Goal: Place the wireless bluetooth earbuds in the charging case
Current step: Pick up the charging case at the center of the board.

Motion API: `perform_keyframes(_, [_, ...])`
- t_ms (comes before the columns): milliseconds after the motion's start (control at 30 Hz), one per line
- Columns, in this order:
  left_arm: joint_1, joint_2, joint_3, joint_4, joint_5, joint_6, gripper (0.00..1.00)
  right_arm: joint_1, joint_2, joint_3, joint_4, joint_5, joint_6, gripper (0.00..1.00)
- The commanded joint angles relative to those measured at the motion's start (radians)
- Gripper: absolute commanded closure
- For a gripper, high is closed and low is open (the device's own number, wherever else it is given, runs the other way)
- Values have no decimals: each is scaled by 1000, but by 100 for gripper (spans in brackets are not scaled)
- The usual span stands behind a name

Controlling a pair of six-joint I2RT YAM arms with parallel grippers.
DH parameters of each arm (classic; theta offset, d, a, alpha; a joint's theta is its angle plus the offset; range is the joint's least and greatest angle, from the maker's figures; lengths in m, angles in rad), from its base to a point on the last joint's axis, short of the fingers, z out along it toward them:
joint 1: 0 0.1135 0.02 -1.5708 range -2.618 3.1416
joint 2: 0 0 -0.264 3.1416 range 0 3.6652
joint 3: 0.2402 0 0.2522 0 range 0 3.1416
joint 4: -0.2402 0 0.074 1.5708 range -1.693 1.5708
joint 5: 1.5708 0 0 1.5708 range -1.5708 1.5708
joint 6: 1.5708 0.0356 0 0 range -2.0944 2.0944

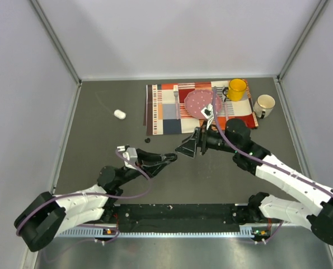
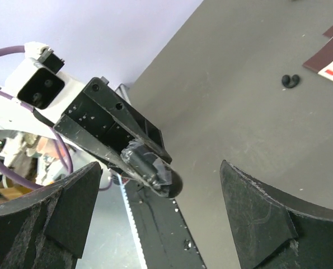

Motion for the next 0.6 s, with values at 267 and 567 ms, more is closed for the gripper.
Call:
perform_keyframes(267, [-5, -164, 69, 120, 40, 112, 100, 54, 29, -166, 313, 118, 623, 13])
perform_keyframes(567, [-3, -175, 79, 68, 38, 138, 100, 74, 51, -284, 644, 128, 873, 13])
